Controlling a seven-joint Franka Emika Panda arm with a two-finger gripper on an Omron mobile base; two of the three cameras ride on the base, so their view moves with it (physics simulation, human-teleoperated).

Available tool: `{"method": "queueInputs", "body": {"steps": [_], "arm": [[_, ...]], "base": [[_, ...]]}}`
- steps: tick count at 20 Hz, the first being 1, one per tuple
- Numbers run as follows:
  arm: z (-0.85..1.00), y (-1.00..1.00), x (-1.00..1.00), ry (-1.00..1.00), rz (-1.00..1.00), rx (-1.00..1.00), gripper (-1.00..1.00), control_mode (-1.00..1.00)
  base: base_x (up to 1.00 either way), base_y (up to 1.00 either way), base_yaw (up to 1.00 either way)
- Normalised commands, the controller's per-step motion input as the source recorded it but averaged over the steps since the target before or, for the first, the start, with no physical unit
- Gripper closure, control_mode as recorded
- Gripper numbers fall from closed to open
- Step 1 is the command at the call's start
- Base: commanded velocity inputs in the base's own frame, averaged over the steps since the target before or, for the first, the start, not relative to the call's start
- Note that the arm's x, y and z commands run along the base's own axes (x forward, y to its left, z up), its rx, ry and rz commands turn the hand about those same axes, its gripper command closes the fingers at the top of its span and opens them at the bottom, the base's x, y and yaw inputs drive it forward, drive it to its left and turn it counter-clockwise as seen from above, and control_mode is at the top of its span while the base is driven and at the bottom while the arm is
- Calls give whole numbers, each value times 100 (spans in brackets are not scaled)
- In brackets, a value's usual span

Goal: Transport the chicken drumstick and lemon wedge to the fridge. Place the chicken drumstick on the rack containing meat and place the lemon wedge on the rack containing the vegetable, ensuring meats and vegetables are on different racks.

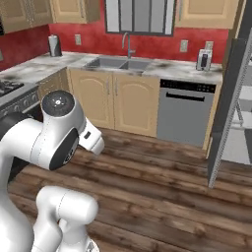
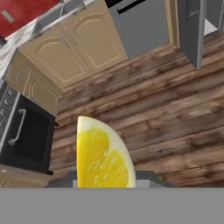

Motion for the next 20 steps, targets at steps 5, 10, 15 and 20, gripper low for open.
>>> {"method": "queueInputs", "body": {"steps": [5,10,15,20], "arm": [[0,0,0,0,0,0,100,100],[0,0,0,0,0,0,100,100],[0,0,0,0,0,0,100,100],[0,0,0,0,0,0,100,100]], "base": [[43,-100,35],[20,-100,30],[4,-100,24],[3,-100,20]]}}
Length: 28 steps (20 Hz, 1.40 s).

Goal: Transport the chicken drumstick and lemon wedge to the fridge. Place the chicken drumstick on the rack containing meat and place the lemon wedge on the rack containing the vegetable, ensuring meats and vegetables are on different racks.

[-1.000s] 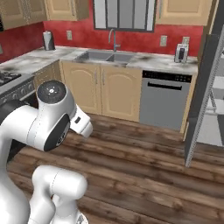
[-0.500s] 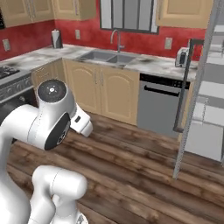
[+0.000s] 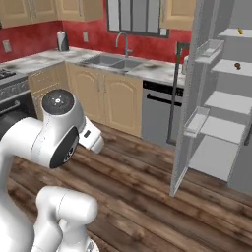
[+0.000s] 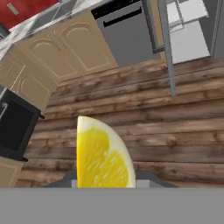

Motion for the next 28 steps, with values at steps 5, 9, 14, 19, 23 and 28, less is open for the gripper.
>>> {"method": "queueInputs", "body": {"steps": [5,9,14,19,23,28], "arm": [[0,0,0,0,0,0,100,100],[0,0,0,0,0,0,100,100],[0,0,0,0,0,0,100,100],[0,0,0,0,0,0,100,100],[0,0,0,0,0,0,100,100],[0,0,0,0,0,0,100,100]], "base": [[24,-100,21],[39,-100,23],[43,-100,20],[33,-100,11],[68,-79,6],[100,-12,0]]}}
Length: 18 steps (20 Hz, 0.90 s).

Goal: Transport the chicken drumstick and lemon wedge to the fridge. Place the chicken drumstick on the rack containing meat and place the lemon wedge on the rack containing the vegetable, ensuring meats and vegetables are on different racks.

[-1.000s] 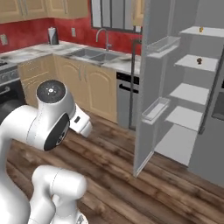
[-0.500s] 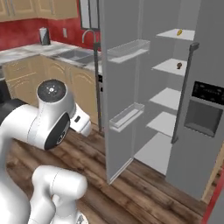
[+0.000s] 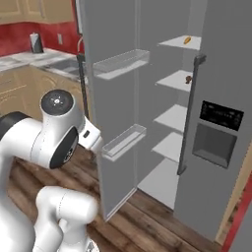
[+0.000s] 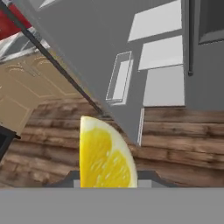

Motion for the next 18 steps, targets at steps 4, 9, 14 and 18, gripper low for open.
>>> {"method": "queueInputs", "body": {"steps": [4,9,14,18], "arm": [[0,0,0,0,0,0,100,100],[0,0,0,0,0,0,100,100],[0,0,0,0,0,0,100,100],[0,0,0,0,0,0,100,100]], "base": [[66,-88,9],[94,-51,10],[55,0,2],[34,-19,5]]}}
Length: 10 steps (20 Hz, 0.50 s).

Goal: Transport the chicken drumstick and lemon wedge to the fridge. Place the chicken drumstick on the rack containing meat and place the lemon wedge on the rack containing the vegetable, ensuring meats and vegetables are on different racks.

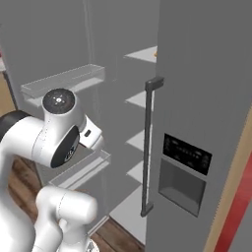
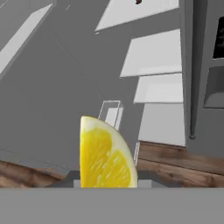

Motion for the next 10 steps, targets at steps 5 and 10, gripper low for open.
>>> {"method": "queueInputs", "body": {"steps": [5,10], "arm": [[0,0,0,0,0,0,100,100],[0,0,0,0,0,0,100,100]], "base": [[69,-3,4],[94,0,5]]}}
